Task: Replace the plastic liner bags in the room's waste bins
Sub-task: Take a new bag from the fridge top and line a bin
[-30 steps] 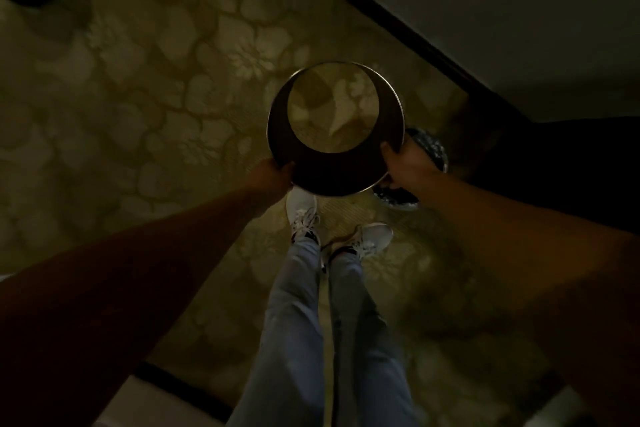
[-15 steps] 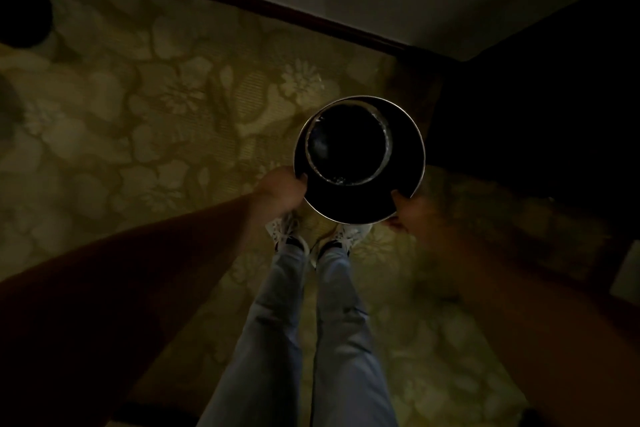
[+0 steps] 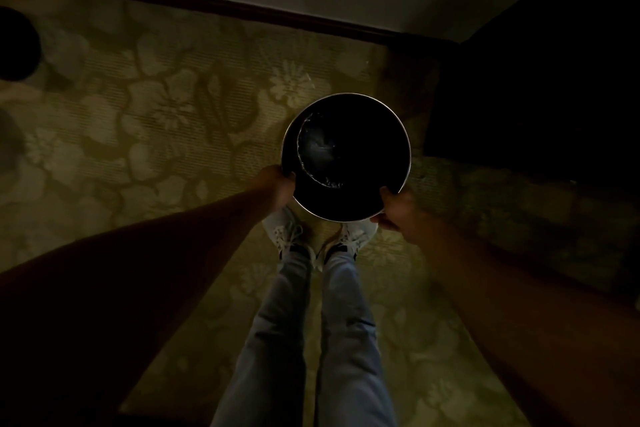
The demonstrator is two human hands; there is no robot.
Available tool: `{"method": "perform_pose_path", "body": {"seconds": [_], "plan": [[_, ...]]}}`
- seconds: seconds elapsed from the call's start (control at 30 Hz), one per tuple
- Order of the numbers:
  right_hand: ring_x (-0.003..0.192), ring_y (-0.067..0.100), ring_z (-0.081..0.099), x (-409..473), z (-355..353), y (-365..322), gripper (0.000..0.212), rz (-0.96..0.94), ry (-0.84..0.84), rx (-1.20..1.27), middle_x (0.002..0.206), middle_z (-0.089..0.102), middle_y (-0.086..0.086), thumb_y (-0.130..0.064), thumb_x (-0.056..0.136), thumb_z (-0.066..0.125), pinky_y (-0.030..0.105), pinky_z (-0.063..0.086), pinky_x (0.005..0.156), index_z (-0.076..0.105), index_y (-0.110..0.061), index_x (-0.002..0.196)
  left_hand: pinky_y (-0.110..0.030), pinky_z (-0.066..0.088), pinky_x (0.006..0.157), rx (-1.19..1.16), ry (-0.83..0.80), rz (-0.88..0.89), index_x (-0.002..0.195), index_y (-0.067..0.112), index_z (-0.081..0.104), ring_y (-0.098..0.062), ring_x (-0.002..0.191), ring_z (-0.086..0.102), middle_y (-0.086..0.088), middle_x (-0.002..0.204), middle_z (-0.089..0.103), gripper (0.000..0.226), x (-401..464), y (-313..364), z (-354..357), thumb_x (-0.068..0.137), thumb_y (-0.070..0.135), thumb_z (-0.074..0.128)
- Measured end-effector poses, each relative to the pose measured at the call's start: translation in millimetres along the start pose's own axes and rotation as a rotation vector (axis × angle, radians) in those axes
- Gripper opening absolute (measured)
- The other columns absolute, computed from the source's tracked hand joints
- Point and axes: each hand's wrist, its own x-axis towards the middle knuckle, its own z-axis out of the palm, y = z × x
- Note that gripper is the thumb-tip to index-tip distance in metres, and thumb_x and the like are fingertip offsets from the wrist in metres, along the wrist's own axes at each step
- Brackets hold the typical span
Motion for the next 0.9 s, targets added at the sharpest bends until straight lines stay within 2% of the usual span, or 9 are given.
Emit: {"method": "perform_pose_path", "body": {"seconds": [0.1,0.23,0.37,0.47,0.53,0.63,0.7,0.8,0.9], "plan": [[0.067,0.019,0.065,10,-2,-1,0.033,0.017,-0.008,0.010,0.103,0.066,0.011,-0.027,0.107,0.044,0.020,0.048,0.039,0.049,-0.013,0.136,-0.043,0.057,0.088,0.003,-0.010,-0.011,0.106,0.011,0.066,-0.029,0.095,0.069,-0.014,0.101,0.071,0.037,7,1,1,0.102,0.041,0.046],[0.066,0.017,0.065,26,-5,-9,0.028,0.020,-0.014,-0.049,0.085,0.065,0.003,-0.031,0.107,0.044,0.031,0.054,0.058,0.051,-0.016,0.129,-0.049,0.056,0.092,-0.055,-0.031,-0.020,0.113,0.008,0.065,-0.030,0.098,0.068,-0.015,0.107,0.070,0.037,23,6,0,0.101,0.039,0.049],[0.060,0.016,0.062,45,-4,-17,0.019,0.052,0.009,-0.074,0.077,0.064,0.005,-0.032,0.105,0.049,0.027,0.052,0.051,0.053,-0.017,0.113,-0.050,0.056,0.092,-0.071,-0.047,-0.024,0.119,-0.001,0.062,-0.038,0.103,0.068,-0.023,0.112,0.069,0.037,38,16,3,0.104,0.029,0.047],[0.053,0.016,0.056,62,0,-18,0.023,0.031,0.077,-0.152,0.068,0.059,0.005,-0.038,0.100,0.056,0.023,0.046,0.045,0.054,-0.016,0.098,-0.054,0.057,0.088,-0.093,-0.068,-0.031,0.118,-0.009,0.060,-0.047,0.105,0.065,-0.032,0.115,0.066,0.040,54,14,6,0.104,0.025,0.043],[0.050,0.016,0.048,74,2,-17,0.029,0.057,0.102,-0.171,0.063,0.054,0.005,-0.044,0.096,0.061,0.022,0.039,0.042,0.057,-0.014,0.096,-0.049,0.059,0.076,-0.094,-0.074,-0.068,0.117,-0.001,0.061,-0.044,0.101,0.067,-0.026,0.111,0.068,0.037,65,14,10,0.104,0.031,0.045],[0.047,0.013,0.043,88,5,-15,0.026,0.145,0.063,-0.068,0.060,0.049,0.002,-0.038,0.096,0.063,0.015,0.034,0.034,0.058,-0.013,0.094,-0.033,0.055,0.061,-0.202,-0.054,-0.202,0.107,0.016,0.056,-0.026,0.092,0.066,-0.006,0.093,0.064,0.023,78,16,19,0.102,0.038,0.050],[0.048,0.010,0.050,95,6,-15,0.019,0.167,0.040,0.045,0.064,0.055,0.003,-0.029,0.100,0.059,0.016,0.040,0.035,0.057,-0.014,0.089,-0.027,0.052,0.055,-0.269,-0.043,-0.236,0.108,0.012,0.059,-0.019,0.080,0.064,-0.005,0.089,0.064,0.025,86,15,26,0.101,0.036,0.054],[0.057,0.013,0.062,105,10,-12,0.013,0.174,0.022,0.129,0.076,0.065,0.006,-0.023,0.103,0.054,0.021,0.051,0.041,0.058,-0.014,0.095,-0.020,0.048,0.046,-0.306,-0.037,-0.204,0.121,-0.006,0.062,-0.012,0.058,0.058,-0.005,0.075,0.062,0.036,99,8,36,0.101,0.023,0.053],[0.062,0.017,0.062,116,20,-7,0.017,0.120,0.063,0.057,0.090,0.068,0.012,-0.018,0.099,0.057,0.022,0.052,0.045,0.060,-0.007,0.112,-0.019,0.048,0.049,-0.324,-0.062,-0.212,0.126,-0.009,0.058,-0.011,0.058,0.057,-0.003,0.071,0.059,0.037,108,4,44,0.101,0.017,0.050]]}}
